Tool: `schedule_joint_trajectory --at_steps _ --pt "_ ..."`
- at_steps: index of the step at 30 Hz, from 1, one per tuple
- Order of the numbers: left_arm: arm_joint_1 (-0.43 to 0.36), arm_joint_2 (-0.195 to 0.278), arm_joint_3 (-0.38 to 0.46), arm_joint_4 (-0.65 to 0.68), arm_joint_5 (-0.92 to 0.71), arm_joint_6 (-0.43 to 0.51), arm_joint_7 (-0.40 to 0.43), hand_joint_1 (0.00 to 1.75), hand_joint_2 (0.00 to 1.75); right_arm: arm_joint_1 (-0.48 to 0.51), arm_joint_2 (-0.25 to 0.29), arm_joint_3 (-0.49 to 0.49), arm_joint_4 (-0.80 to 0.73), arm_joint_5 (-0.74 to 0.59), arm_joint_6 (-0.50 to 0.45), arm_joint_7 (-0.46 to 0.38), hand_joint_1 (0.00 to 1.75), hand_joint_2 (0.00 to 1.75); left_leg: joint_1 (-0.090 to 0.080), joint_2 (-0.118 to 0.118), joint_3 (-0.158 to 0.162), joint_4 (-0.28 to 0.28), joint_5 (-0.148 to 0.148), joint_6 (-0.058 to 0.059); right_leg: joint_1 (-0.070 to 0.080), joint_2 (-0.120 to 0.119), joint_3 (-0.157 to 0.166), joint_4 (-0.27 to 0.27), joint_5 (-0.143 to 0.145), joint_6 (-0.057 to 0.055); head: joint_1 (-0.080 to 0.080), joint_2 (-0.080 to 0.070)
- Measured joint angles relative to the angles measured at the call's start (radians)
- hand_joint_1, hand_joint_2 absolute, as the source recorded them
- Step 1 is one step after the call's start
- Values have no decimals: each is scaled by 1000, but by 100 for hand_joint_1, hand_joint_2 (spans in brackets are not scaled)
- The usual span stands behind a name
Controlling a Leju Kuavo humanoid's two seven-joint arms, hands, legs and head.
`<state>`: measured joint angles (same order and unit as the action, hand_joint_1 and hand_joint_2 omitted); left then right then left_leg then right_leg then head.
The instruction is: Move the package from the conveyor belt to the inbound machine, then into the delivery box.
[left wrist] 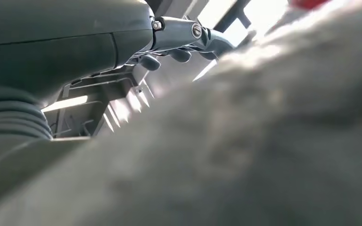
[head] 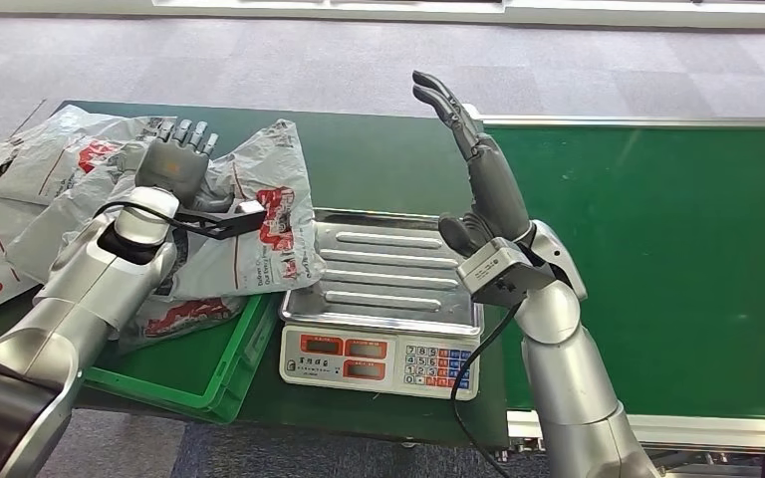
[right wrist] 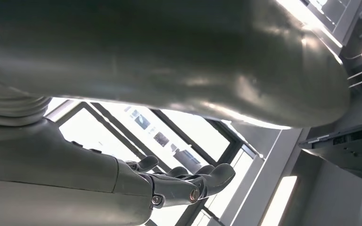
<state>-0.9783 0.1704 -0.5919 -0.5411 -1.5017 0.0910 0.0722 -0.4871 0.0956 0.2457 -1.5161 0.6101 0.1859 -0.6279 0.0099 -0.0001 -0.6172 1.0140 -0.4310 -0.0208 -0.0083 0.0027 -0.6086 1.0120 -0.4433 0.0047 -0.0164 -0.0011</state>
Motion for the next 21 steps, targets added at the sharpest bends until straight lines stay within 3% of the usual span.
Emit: schedule_joint_trajectory --at_steps 3,5,6,8,11,13,15,18,21 --pt "29 -14 66 -92 67 272 -82 0 0 21 -3 -2 -9 0 -8 1 0 0 0 -1 0 1 0 0 0 -1 -1 0 0 0 0 0" --pt "80 -48 178 -270 264 418 -271 0 0 45 -6 -7 -24 1 -11 2 0 0 0 -2 -2 1 0 1 -1 -2 -1 0 0 0 0 0" --pt "113 -71 242 -383 427 426 -370 0 0 53 -7 -9 -29 1 -12 3 0 0 0 0 -2 1 -1 1 -1 0 -1 0 0 0 0 0" --pt "182 -119 359 -621 865 320 -507 0 0 58 -7 -12 -32 1 -14 2 0 0 -1 8 -1 1 -4 2 -3 7 -3 0 0 0 0 0" --pt "287 -186 503 -924 1602 79 -603 0 0 63 -7 -16 -33 -4 -22 -2 0 0 -2 16 2 0 -8 2 -3 14 -3 0 -1 1 0 0" --pt "349 -224 572 -1059 1924 -21 -645 0 0 69 -7 -18 -33 -11 -29 -7 0 0 -2 15 2 0 -8 2 -3 13 -2 0 -2 1 0 0" --pt "407 -257 628 -1163 2041 -102 -671 0 0 77 -7 -20 -38 -21 -36 -13 0 0 -1 13 2 0 -7 2 -2 12 -2 0 -3 1 0 0" --pt "482 -301 687 -1283 1916 -188 -698 0 0 91 -7 -23 -51 -34 -41 -20 0 0 0 11 1 0 -7 1 0 10 -1 0 -4 0 0 0" --pt "510 -325 707 -1341 1826 -211 -710 0 0 98 -7 -25 -59 -36 -42 -22 0 0 0 9 1 0 -7 1 0 7 0 0 -4 0 0 0"
